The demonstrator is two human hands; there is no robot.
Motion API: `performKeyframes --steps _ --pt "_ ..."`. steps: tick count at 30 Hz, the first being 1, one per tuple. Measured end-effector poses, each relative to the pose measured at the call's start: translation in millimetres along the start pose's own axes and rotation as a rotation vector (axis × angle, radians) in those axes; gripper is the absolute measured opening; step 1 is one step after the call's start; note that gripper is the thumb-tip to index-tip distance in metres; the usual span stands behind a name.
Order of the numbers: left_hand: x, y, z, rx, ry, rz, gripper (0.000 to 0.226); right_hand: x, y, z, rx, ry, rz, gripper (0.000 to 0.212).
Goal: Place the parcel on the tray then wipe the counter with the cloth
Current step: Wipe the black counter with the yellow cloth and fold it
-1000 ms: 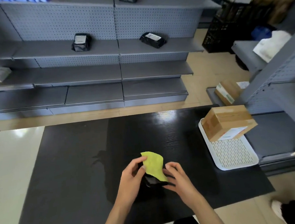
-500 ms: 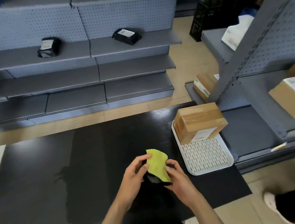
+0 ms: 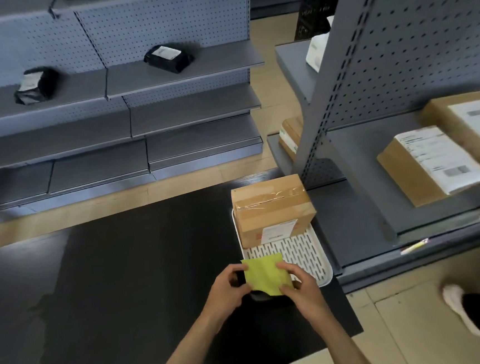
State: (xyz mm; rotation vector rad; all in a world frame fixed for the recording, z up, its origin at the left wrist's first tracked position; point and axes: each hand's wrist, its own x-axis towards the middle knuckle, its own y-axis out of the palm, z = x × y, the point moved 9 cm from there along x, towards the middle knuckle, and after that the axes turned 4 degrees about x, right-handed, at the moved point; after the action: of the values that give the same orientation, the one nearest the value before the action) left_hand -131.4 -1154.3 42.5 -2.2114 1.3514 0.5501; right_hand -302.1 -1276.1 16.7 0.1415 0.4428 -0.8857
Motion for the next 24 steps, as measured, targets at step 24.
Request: performKeyframes --steps 24 --pt "87.8 95.2 -8.5 0.11 0.109 -0.046 0.015 63.5 -98.4 -30.0 -0.002 0.195 -0.05 0.055"
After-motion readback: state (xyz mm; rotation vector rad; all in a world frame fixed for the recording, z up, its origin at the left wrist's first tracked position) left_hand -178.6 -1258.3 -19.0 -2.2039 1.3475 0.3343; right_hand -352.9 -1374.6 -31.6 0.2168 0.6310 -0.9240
